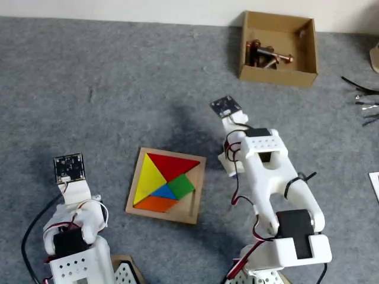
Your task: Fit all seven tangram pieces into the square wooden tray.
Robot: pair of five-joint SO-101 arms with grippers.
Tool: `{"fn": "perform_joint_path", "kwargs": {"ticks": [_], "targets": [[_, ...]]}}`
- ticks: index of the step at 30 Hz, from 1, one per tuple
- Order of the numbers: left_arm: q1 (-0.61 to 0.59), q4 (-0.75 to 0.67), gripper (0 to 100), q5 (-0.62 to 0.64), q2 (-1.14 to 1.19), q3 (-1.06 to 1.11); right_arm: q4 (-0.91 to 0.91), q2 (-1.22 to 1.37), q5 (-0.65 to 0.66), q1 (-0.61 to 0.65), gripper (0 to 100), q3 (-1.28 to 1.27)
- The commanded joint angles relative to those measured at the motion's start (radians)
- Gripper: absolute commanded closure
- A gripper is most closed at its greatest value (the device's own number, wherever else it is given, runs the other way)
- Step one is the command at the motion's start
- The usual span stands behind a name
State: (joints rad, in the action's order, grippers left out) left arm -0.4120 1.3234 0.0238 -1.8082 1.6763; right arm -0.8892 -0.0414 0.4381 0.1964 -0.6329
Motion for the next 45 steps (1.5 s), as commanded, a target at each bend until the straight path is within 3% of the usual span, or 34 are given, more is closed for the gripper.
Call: {"fn": "perform_joint_path", "kwargs": {"ticks": [1, 24, 28, 35, 45], "targets": [[-0.013, 0.003, 99, 0.011, -0.005, 0.019, 0.015, -0.021, -0.006, 0.007, 91.4, 0.033], [-0.013, 0.003, 99, 0.011, -0.005, 0.019, -0.073, -0.013, -0.058, 0.016, 91.6, 0.150], [-0.013, 0.003, 99, 0.011, -0.005, 0.019, -0.074, -0.013, -0.061, 0.027, 99.8, 0.156], [-0.013, 0.003, 99, 0.011, -0.005, 0.019, -0.077, -0.016, -0.064, 0.036, 99.5, 0.153], [-0.013, 0.003, 99, 0.011, -0.005, 0.019, -0.331, -0.127, -0.078, 0.134, 99.5, 0.243]]}}
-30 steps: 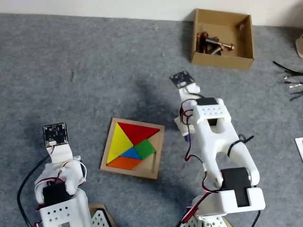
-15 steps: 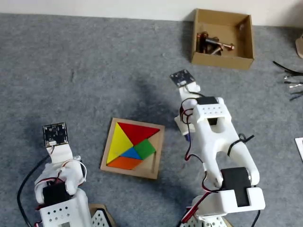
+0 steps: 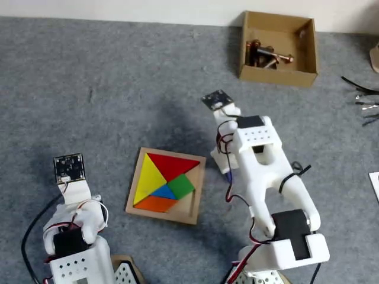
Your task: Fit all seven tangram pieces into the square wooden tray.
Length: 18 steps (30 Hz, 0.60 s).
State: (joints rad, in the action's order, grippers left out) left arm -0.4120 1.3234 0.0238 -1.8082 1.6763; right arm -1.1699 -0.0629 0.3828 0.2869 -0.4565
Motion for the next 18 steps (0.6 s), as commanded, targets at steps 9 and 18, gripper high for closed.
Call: {"fn": "perform_joint_path", "kwargs": {"ticks": [9, 18], "targets": [[-0.013, 0.003, 99, 0.011, -0.005, 0.019, -0.065, -0.421, -0.176, 0.113, 99.5, -0.005], [-0.013, 0.003, 99, 0.011, -0.005, 0.019, -0.056, -0.545, -0.396, 0.269, 99.5, -0.170]]}}
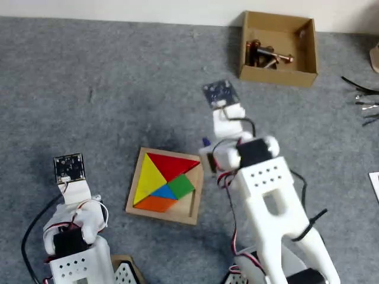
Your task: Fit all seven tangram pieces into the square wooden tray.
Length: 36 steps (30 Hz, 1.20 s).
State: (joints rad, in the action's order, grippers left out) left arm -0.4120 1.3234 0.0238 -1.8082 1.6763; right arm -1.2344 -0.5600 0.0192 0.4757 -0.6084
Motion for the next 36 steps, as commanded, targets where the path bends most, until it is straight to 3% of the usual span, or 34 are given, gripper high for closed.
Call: {"fn": "perform_joint_path", "kwargs": {"ticks": [1, 9, 17, 27, 33, 36], "targets": [[-0.013, 0.003, 99, 0.011, -0.005, 0.019, 0.027, -0.050, -0.032, 0.105, 99.5, -0.039], [-0.013, 0.003, 99, 0.011, -0.005, 0.019, 0.229, -0.053, -0.095, 0.191, 99.5, -0.214], [-0.013, 0.003, 99, 0.011, -0.005, 0.019, 0.329, -0.053, -0.405, 0.222, 99.5, -0.252], [-0.013, 0.003, 99, 0.011, -0.005, 0.019, 0.321, -0.054, -0.410, 0.228, 99.5, -0.257], [-0.013, 0.003, 99, 0.011, -0.005, 0.019, 0.289, -0.054, -0.417, 0.323, 99.5, -0.331], [-0.013, 0.003, 99, 0.011, -0.005, 0.019, 0.289, -0.056, -0.482, 0.323, 99.5, -0.343]]}}
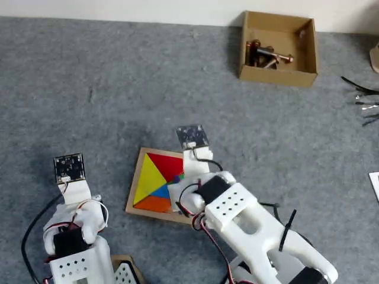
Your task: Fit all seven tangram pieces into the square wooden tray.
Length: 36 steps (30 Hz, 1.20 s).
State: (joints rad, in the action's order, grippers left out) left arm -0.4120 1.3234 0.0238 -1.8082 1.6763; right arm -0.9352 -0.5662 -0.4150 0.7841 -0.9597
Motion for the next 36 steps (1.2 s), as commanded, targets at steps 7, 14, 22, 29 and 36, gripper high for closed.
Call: {"fn": "perform_joint_path", "kwargs": {"ticks": [7, 14, 22, 29, 36], "targets": [[-0.013, 0.003, 99, 0.011, -0.005, 0.019, -0.010, -0.050, -0.057, 0.013, 99.5, 0.008], [-0.013, 0.003, 99, 0.011, -0.005, 0.019, -0.010, -0.320, -0.057, -0.004, 99.5, -0.053], [-0.013, 0.003, 99, 0.011, -0.005, 0.019, 0.027, -0.590, -0.060, -0.084, 99.5, -0.283], [-0.013, 0.003, 99, 0.011, -0.005, 0.019, 0.125, -0.710, -0.052, -0.038, 99.5, -0.423], [-0.013, 0.003, 99, 0.011, -0.005, 0.019, 0.131, -0.740, -0.051, 0.019, 95.4, -0.447]]}}
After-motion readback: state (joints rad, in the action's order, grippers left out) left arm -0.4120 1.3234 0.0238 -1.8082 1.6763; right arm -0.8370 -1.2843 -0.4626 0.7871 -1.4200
